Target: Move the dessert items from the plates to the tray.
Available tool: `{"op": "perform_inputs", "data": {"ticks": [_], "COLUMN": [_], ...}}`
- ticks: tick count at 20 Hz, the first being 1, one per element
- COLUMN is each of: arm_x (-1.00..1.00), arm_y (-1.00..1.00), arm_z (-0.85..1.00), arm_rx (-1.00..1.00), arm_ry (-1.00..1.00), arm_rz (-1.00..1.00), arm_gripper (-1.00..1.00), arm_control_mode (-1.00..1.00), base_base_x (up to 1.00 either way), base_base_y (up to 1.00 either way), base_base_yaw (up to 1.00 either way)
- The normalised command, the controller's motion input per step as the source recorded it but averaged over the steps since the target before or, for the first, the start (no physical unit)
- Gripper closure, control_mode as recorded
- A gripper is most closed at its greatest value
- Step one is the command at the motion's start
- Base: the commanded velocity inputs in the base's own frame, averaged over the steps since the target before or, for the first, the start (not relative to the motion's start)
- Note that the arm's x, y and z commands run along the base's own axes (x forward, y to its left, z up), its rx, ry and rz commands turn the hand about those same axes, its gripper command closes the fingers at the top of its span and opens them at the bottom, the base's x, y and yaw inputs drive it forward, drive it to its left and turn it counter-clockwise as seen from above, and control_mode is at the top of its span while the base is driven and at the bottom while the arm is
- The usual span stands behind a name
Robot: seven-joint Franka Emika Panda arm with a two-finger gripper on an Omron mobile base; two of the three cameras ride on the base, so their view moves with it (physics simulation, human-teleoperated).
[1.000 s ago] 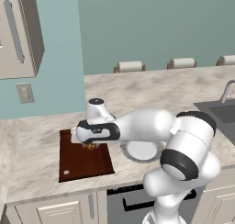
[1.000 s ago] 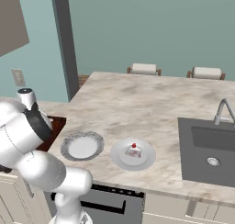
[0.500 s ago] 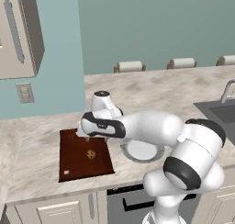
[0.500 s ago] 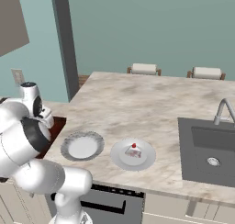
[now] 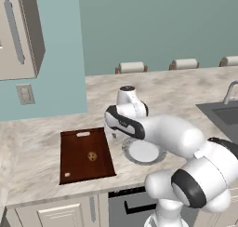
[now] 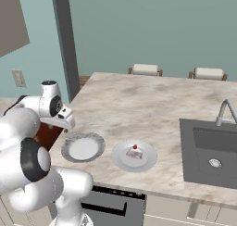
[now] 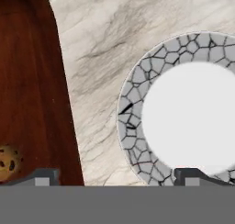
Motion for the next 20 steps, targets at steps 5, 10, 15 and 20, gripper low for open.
{"op": "perform_inputs", "data": {"ticks": [5,10,15,20], "arm_x": [0.00,0.00,0.06,0.10], "arm_y": [-1.00,-1.00,-1.00,-1.00], "arm_z": [0.00,0.00,0.00,0.00], "arm_rx": [-0.05,-0.01,0.01,0.07], "arm_ry": [0.02,0.05,0.10,0.10], "arm_rz": [-0.11,-0.18,-0.36,-0.54], "arm_gripper": [-1.00,-1.00,-1.00,-1.00], "arm_control_mode": [-1.00,-1.00,-1.00,-1.00], "base_base_x": [0.00,0.00,0.00,0.00], "base_base_y": [0.00,0.00,0.00,0.00], "base_base_yaw": [0.00,0.00,0.00,0.00]}}
